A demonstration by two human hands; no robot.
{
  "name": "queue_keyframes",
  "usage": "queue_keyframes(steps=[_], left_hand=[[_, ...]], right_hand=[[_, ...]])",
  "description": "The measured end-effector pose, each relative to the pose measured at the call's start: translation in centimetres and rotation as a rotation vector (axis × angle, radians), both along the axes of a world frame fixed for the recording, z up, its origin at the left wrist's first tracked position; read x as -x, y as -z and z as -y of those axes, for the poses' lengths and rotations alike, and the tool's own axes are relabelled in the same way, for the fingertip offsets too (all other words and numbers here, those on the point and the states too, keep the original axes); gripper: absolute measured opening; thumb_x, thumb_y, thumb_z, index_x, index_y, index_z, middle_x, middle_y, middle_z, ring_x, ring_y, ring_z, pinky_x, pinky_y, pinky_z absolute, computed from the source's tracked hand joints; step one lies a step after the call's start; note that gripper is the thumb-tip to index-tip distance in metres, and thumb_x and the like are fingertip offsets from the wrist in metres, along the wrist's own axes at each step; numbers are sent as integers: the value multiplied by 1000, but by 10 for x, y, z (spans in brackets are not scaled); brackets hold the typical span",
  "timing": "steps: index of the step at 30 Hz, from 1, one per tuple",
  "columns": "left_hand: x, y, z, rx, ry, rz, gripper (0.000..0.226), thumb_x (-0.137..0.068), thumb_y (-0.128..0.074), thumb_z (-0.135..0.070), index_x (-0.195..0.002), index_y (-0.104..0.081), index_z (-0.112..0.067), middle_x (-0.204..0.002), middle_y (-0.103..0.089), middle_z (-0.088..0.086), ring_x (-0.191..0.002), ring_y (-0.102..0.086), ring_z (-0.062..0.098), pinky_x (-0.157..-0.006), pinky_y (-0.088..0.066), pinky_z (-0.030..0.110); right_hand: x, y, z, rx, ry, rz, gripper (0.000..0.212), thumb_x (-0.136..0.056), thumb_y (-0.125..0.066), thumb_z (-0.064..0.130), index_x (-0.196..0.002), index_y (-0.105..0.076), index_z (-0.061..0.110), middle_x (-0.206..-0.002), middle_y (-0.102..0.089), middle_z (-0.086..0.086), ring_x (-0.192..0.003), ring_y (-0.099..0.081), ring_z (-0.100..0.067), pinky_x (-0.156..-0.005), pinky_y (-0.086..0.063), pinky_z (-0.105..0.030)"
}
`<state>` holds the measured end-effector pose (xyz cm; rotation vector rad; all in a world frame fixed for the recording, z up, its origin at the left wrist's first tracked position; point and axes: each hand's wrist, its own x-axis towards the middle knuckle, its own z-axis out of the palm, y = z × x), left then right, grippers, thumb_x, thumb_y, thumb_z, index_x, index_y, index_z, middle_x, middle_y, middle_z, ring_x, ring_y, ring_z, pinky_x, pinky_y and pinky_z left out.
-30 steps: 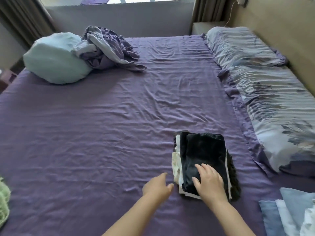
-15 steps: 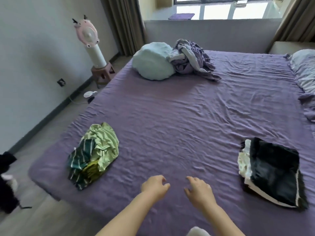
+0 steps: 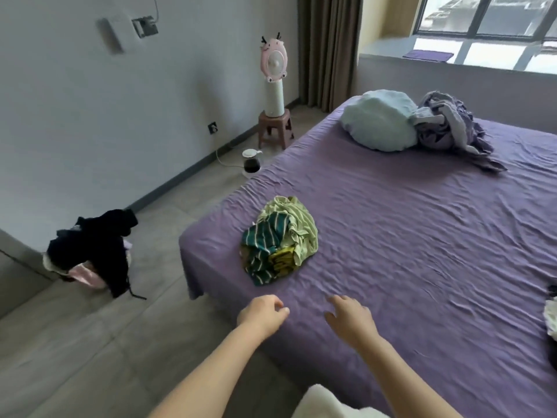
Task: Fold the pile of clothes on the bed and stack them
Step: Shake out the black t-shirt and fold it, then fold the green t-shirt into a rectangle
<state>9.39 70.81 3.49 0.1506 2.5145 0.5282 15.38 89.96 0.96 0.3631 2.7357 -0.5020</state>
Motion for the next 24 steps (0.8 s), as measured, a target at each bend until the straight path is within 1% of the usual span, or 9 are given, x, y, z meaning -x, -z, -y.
queue_keyframes(steps=[2, 5, 9, 15, 18, 20, 22, 24], left_hand=[[3, -1, 35, -19, -53, -15, 33, -90, -53, -48, -116, -62, -30, -122, -62, -5, -112, -58, 19, -91, -46, 29], [13, 4, 78, -48, -117, -29, 28, -90, -56, -44, -111, -65, -27, -116, -66, -5, -108, -60, 17, -91, -48, 28], [36, 16, 103, -107, -194, -30, 25, -91, -57, -38, -108, -67, -23, -112, -68, -2, -104, -61, 16, -91, -49, 30], [90, 34, 98, -152, -190, 0, 24, -92, -56, -38, -108, -67, -24, -111, -68, -5, -104, -61, 14, -90, -48, 28], [129, 42, 91, -140, -176, 22, 25, -93, -55, -38, -111, -66, -24, -113, -67, -5, -105, -60, 15, -91, -48, 28], [154, 50, 85, -135, -173, 54, 25, -93, -54, -37, -112, -66, -24, -114, -67, -5, -106, -59, 14, -91, -47, 27], [178, 58, 79, -127, -171, 76, 25, -94, -53, -36, -112, -66, -24, -114, -67, -5, -106, -59, 13, -90, -47, 25], [198, 67, 73, -125, -179, 100, 25, -94, -53, -36, -112, -66, -24, -114, -67, -6, -105, -59, 12, -89, -46, 23]], right_hand=[[9, -1, 29, -8, -48, 30, 41, -96, -43, 37, -135, -45, 25, -136, -50, 0, -127, -44, -22, -100, -34, -34], [23, -3, 58, -15, -100, 36, 38, -95, -44, 36, -130, -49, 24, -132, -53, -1, -123, -48, -24, -98, -36, -36], [52, -5, 67, -48, -127, 26, 37, -95, -44, 35, -130, -50, 25, -131, -53, 0, -122, -49, -23, -98, -38, -34], [108, 17, 57, 5, -92, 70, 37, -96, -45, 35, -131, -49, 24, -132, -53, 0, -123, -49, -22, -96, -40, -31], [142, 31, 53, 41, -86, 95, 36, -96, -44, 32, -131, -49, 24, -130, -53, 0, -120, -50, -22, -92, -42, -30], [167, 39, 48, 69, -80, 108, 30, -94, -44, 31, -122, -52, 22, -123, -56, 0, -116, -51, -23, -89, -43, -30], [195, 45, 42, 85, -64, 123, 25, -94, -43, 31, -113, -54, 19, -111, -56, 0, -111, -53, -24, -85, -43, -30], [225, 51, 33, 99, -59, 142, 26, -94, -43, 32, -112, -54, 17, -109, -56, -2, -109, -54, -25, -84, -44, -29]])
